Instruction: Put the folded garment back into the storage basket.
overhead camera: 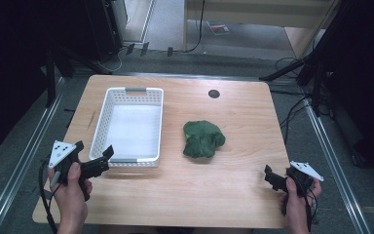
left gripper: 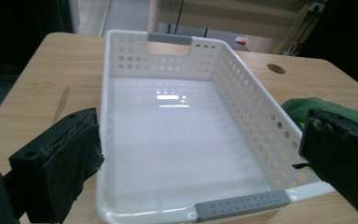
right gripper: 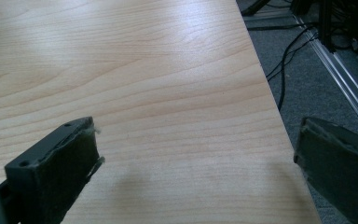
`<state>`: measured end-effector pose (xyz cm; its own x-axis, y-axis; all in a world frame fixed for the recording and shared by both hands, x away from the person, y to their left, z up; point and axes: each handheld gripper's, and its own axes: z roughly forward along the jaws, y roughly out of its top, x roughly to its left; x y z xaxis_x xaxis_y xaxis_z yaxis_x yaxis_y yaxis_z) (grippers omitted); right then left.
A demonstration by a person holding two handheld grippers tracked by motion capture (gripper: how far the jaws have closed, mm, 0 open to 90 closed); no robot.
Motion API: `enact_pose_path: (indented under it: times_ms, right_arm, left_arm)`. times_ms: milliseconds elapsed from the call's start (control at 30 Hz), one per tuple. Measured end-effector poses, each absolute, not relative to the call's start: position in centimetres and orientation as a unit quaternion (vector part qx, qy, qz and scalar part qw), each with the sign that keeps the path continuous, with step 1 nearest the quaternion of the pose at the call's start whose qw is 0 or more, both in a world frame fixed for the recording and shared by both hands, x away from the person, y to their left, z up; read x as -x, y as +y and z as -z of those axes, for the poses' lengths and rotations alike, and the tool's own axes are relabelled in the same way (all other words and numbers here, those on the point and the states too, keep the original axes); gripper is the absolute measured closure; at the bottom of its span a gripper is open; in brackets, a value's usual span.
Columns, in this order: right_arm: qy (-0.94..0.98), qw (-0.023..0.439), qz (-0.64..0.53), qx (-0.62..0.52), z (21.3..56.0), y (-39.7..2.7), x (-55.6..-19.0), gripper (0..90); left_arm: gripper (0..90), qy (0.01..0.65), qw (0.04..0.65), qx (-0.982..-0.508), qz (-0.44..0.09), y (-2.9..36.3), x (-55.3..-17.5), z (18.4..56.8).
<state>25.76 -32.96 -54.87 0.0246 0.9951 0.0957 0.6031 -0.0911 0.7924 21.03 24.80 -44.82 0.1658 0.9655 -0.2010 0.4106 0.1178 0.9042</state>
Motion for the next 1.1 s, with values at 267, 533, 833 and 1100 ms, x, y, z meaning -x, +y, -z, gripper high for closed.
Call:
enact_pose_path:
  times_ms: [267,533,833,1100]
  right_arm:
    - [0.612,0.289,-0.341,-0.652,54.9,-32.9,-25.7,0.0]
    - [0.613,0.289,-0.34,-0.652,54.9,-32.8,-25.7,0.0]
    - [0.613,0.291,-0.338,-0.652,54.9,-32.8,-25.7,0.0]
    - [0.613,0.289,-0.339,-0.652,54.9,-32.8,-25.7,0.0]
  left_arm:
    - [0.0,0.555,0.483,-0.616,-0.28,21.8,-22.1,44.2]
    - [0.0,0.545,0.484,-0.63,-0.268,19.8,-23.0,44.4]
    - [0.0,0.536,0.492,-0.635,-0.258,18.0,-23.6,44.4]
    - [0.0,0.528,0.492,-0.645,-0.251,16.6,-24.4,44.2]
